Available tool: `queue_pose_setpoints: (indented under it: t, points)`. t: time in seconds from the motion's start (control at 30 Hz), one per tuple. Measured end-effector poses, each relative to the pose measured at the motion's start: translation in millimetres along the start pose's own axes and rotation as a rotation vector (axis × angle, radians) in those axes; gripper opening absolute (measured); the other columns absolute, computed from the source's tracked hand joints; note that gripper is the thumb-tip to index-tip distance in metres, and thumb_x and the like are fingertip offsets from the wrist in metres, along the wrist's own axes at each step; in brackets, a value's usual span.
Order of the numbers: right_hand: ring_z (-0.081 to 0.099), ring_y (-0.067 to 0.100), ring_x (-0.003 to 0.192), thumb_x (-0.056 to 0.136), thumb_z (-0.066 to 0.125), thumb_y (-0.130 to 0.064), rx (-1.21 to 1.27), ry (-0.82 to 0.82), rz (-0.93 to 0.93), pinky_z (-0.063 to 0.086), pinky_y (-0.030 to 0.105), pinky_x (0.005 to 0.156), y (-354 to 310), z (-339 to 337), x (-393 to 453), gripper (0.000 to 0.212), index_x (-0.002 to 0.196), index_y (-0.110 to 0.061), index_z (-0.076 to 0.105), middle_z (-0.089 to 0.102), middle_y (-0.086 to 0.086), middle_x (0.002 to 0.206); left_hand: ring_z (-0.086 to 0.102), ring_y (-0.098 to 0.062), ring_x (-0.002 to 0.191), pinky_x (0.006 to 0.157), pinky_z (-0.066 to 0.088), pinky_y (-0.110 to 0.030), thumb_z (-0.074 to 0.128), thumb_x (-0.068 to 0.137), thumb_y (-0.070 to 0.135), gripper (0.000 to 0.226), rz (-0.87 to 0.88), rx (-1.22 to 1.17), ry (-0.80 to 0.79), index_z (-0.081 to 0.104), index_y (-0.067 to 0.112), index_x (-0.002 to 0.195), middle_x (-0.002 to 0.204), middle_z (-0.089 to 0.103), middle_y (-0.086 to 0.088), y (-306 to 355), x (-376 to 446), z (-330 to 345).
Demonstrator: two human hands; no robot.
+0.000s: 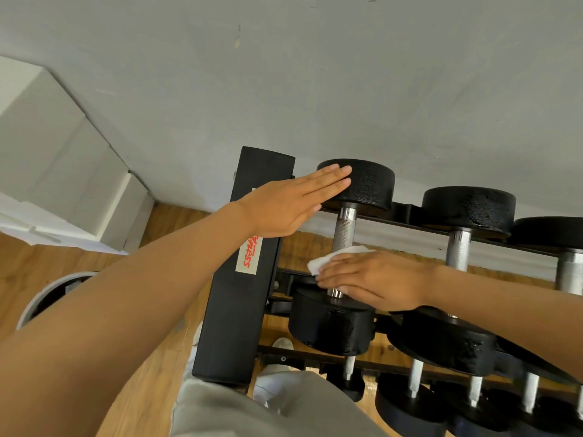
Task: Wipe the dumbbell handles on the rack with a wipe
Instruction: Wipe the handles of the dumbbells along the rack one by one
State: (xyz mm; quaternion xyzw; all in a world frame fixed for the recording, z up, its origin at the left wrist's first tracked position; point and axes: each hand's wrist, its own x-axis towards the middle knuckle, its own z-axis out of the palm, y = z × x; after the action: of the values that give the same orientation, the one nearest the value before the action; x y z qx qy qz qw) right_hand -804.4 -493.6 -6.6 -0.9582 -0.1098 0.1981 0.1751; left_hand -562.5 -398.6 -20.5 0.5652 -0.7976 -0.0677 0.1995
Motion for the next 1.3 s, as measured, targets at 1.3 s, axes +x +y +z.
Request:
queue_pose_setpoints:
  t: [1.3]
  points:
    - [0.017, 0.018, 0.147, 0.084, 0.043, 0.007, -0.342, 0.359, 0.099, 0.005, 0.030, 0.122, 44.7, -0.8, 0.7, 0.070, 0.150, -0.009, 0.027, 0.027, 0.008, 0.157, -0.003, -0.006, 0.150, 0.112, 0.030, -0.020, 0.023, 0.104, 0.023, 0.055, -0.002, -0.045, 0.016, 0.006, 0.011, 0.155, 0.164, 0.001, 0.001, 1.1, -0.7, 0.0]
